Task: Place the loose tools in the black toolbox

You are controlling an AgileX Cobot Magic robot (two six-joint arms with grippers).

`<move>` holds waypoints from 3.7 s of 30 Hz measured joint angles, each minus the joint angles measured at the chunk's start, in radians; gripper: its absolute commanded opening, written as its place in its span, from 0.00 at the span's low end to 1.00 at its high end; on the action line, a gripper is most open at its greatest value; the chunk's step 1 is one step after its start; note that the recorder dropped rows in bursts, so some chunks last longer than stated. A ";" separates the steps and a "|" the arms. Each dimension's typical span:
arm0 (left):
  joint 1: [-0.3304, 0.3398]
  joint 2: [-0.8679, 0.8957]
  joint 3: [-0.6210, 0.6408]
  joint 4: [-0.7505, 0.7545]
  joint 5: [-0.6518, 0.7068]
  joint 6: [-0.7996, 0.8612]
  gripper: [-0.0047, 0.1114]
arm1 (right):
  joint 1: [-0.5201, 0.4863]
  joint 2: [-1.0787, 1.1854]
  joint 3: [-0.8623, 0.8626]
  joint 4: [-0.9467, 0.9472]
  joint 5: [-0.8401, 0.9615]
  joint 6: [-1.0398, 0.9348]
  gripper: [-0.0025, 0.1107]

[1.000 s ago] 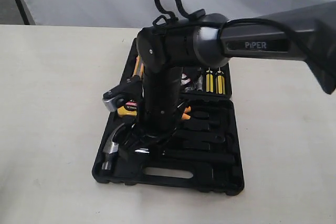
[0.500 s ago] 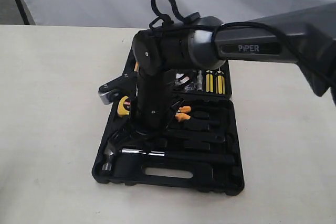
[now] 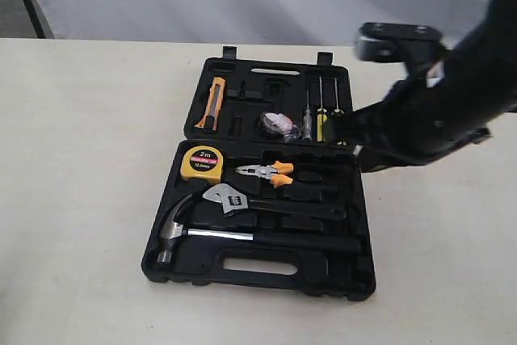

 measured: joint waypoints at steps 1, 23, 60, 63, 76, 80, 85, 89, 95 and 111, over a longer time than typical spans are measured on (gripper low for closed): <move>0.000 0.000 0.000 0.000 0.000 0.000 0.05 | -0.065 -0.094 0.055 -0.002 -0.009 0.004 0.02; 0.000 0.000 0.000 0.000 0.000 0.000 0.05 | -0.227 -0.867 0.610 -0.141 -0.335 0.010 0.02; 0.000 0.000 0.000 0.000 0.000 0.000 0.05 | -0.568 -1.440 0.897 -0.204 -0.362 -0.080 0.02; 0.000 0.000 0.000 0.000 0.000 0.000 0.05 | -0.519 -1.441 0.922 -0.204 -0.373 -0.107 0.02; 0.000 0.000 0.000 0.000 0.000 0.000 0.05 | -0.475 -1.441 0.958 -0.204 -0.424 -0.125 0.02; 0.000 0.000 0.000 0.000 0.000 0.000 0.05 | -0.475 -1.441 0.958 -0.204 -0.424 -0.125 0.02; 0.000 0.000 0.000 0.000 0.000 0.000 0.05 | -0.475 -1.441 0.958 -0.204 -0.424 -0.133 0.02; 0.000 0.000 0.000 0.000 0.000 0.000 0.05 | -0.475 -1.441 0.958 -0.204 -0.424 -0.133 0.02; 0.000 0.000 0.000 0.000 0.000 0.000 0.05 | -0.475 -1.441 0.958 -0.204 -0.424 -0.133 0.02; 0.000 0.000 0.000 0.000 0.000 0.000 0.05 | -0.475 -1.441 0.958 -0.204 -0.424 -0.123 0.02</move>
